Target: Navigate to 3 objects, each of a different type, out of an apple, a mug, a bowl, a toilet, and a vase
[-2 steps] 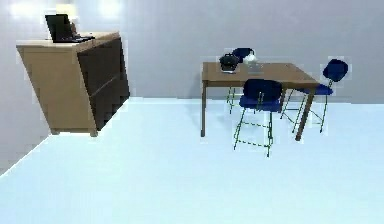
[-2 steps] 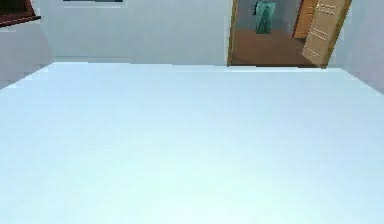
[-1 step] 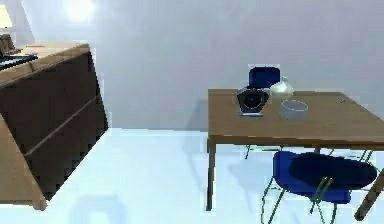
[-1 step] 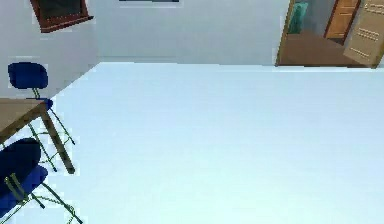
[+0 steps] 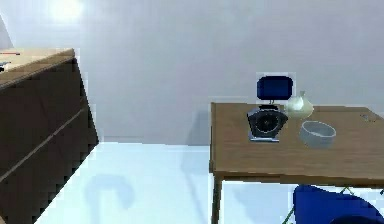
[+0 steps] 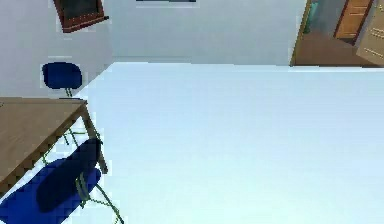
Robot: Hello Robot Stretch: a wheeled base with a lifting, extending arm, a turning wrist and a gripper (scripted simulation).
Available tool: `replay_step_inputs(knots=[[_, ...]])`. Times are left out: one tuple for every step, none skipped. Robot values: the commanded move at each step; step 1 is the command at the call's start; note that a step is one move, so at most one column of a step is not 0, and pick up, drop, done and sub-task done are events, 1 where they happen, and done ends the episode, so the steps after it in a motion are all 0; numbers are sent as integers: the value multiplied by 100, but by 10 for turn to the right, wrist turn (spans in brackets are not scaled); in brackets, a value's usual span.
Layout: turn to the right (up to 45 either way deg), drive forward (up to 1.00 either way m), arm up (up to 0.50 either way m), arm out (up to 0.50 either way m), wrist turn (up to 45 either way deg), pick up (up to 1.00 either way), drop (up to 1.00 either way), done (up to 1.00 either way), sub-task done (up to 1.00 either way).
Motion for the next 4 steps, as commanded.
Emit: replay_step_inputs(knots=[[330,0,0,0,0,0,0,0,0],[0,0,0,0,0,0,0,0,100],[-450,0,0,0,0,0,0,0,0],[-90,0,0,0,0,0,0,0,0]])
